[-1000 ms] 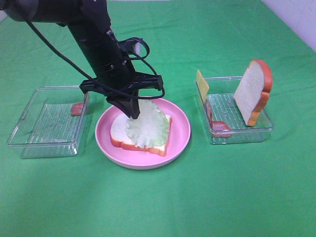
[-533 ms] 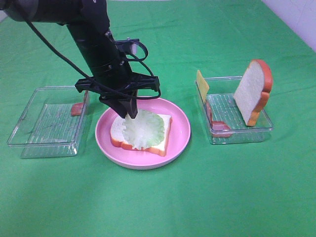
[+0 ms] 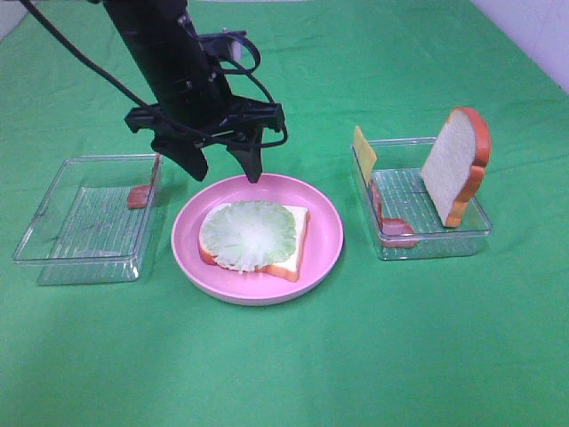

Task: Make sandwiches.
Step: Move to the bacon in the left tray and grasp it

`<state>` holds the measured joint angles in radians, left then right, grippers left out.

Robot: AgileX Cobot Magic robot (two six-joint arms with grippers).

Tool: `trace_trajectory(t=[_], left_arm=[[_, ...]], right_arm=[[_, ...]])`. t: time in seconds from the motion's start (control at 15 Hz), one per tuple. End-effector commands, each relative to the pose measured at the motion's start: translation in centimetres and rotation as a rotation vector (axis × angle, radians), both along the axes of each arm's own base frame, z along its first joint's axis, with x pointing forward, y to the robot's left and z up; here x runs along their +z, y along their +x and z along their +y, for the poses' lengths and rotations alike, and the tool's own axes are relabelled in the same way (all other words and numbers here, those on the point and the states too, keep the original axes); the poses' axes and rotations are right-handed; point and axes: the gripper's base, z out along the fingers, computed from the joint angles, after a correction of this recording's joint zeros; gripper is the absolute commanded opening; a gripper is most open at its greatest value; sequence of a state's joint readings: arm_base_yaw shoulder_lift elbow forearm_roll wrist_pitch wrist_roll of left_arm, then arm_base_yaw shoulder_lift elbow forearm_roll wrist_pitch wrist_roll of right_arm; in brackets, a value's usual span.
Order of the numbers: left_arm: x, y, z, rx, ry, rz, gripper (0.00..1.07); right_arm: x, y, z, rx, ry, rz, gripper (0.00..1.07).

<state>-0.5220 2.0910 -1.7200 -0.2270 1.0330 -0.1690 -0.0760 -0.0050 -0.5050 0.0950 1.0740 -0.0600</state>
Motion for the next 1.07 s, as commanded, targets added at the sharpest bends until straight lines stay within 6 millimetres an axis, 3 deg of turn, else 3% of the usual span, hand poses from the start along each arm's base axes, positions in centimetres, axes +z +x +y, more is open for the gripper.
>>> trace_trajectory(t=[0.07, 0.13, 0.2, 0.4, 0.73, 0.93, 1.07], left_arm=[[2.9, 0.4, 0.5, 0.038, 0.069, -0.025, 0.66], [5.1, 0.9, 1.2, 0.063, 0.149, -0.08, 0.66], [5.9, 1.3, 1.7, 0.073, 0.193, -0.119, 0.66], [6.2, 2.1, 2.8, 0.094, 0.242, -0.165, 0.72], [3.0, 4.5, 5.9, 0.216, 0.272, -0.067, 0.73], [1.0, 5.0, 5.7, 0.21, 0.29, -0.042, 0.73], [-1.3, 5.5, 5.6, 0.207, 0.325, -0.008, 0.73]], right_arm=[[0.0, -0.1, 0.0, -0.006, -0.006, -0.028, 0.69], [0.0, -0.1, 0.0, -0.006, -0.006, -0.028, 0.69], [0.0, -0.1, 0.0, -0.006, -0.006, -0.028, 0.69], [0.0, -0.1, 0.0, -0.006, -0.006, -0.028, 0.69], [0.0, -0.1, 0.0, -0.006, -0.005, -0.027, 0.69], [0.0, -0.1, 0.0, -0.006, -0.005, -0.027, 0.69], [0.0, -0.1, 0.0, -0.006, -0.005, -0.027, 0.69]])
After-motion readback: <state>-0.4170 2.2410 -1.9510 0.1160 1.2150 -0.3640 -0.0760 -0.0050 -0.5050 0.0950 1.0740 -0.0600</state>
